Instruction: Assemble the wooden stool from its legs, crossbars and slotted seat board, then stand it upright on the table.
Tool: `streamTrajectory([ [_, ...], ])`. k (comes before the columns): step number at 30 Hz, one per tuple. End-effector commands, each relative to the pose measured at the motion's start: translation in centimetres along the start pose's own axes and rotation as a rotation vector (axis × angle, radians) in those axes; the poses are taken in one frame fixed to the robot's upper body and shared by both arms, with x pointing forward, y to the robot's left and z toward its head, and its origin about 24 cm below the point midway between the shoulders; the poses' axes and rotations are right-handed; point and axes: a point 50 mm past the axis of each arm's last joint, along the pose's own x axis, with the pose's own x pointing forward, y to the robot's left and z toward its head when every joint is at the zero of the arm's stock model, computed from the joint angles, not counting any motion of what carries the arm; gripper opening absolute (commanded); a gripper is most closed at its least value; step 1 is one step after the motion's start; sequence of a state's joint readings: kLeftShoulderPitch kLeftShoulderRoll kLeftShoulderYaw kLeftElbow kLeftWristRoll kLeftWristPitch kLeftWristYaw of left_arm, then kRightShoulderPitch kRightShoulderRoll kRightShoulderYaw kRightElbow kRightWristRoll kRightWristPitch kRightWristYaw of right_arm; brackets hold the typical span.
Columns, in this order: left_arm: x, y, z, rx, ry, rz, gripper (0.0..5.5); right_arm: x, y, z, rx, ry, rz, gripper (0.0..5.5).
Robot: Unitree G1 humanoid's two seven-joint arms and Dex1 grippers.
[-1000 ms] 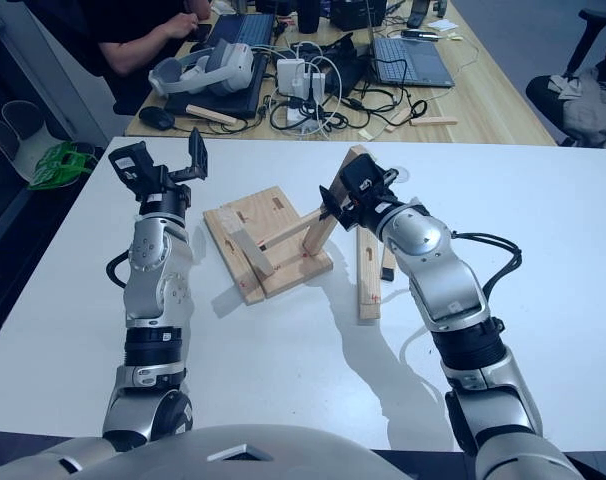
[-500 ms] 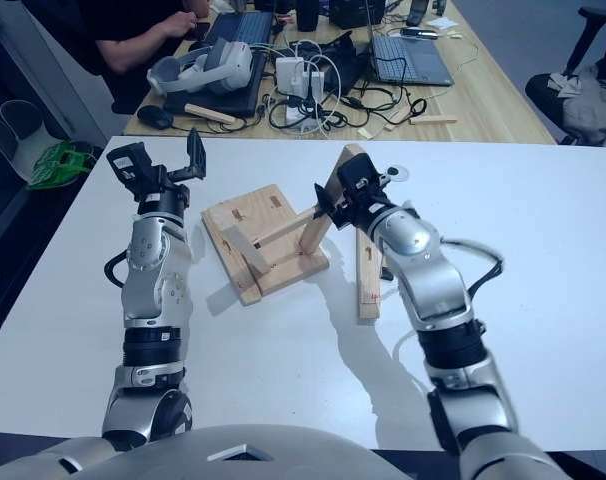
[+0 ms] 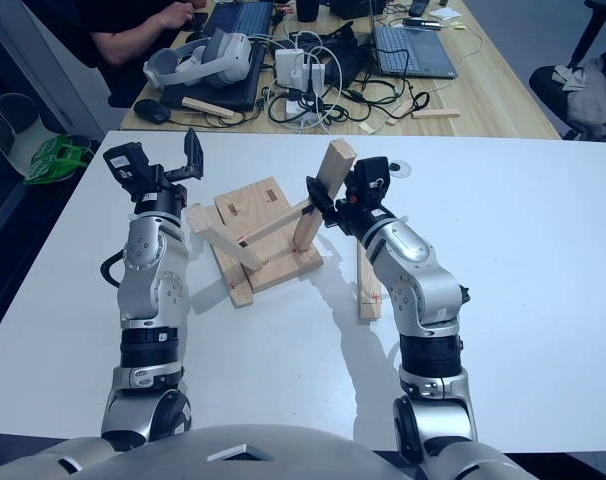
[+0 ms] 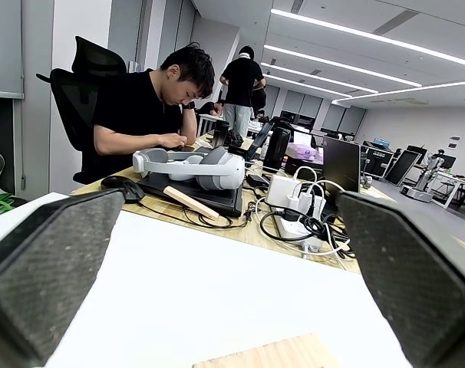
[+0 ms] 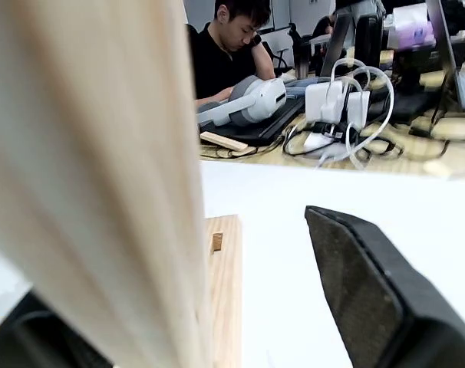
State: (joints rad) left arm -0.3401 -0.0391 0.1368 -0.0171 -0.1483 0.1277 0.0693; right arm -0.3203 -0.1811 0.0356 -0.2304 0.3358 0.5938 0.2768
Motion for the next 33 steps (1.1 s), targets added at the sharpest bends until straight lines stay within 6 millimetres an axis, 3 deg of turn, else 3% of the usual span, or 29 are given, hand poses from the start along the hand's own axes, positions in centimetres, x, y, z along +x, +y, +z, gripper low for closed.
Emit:
streamTrajectory([
  [1, 0.1, 0.0, 0.1, 0.002, 0.005, -0.002, 5.11, 0.4, 1.2, 2.0, -0.342, -0.081, 0.079, 3.51],
  [5, 0.2, -0.1, 0.1, 0.001, 0.006, -0.005, 5.11, 0.3, 0.5, 0.1, -0.494, 0.015, 0.099, 3.51],
  [8, 0.3, 0.0, 0.2, 0.003, 0.005, -0.005, 5.11, 0.1, 0.0, -1.0, -0.432, 0.085, 0.101, 3.51],
  [14, 0.3, 0.2, 0.2, 0.010, 0.006, -0.008, 5.11, 0.3, 0.5, 1.3, -0.334, -0.103, 0.077, 3.51],
  [17, 0.3, 0.2, 0.3, 0.012, 0.005, -0.010, 5.11, 0.3, 0.9, 1.1, -0.303, -0.078, 0.104, 3.51],
  [21, 0.2, 0.1, 0.4, 0.009, 0.004, -0.012, 5.11, -0.6, 0.8, -3.5, -0.427, 0.266, 0.185, 3.51],
  [24, 0.1, 0.0, 0.3, 0.008, 0.007, -0.014, 5.11, -2.0, -0.1, -6.7, -0.422, 0.536, 0.145, 3.51],
  [29, 0.4, 0.0, 0.5, 0.008, 0.003, -0.016, 5.11, -1.7, -0.4, -6.9, -0.409, 0.583, 0.092, 3.51],
  [33, 0.3, 0.1, 0.4, 0.010, 0.008, -0.017, 5.11, -0.1, -0.3, -4.0, -0.278, 0.327, 0.011, 3.51],
])
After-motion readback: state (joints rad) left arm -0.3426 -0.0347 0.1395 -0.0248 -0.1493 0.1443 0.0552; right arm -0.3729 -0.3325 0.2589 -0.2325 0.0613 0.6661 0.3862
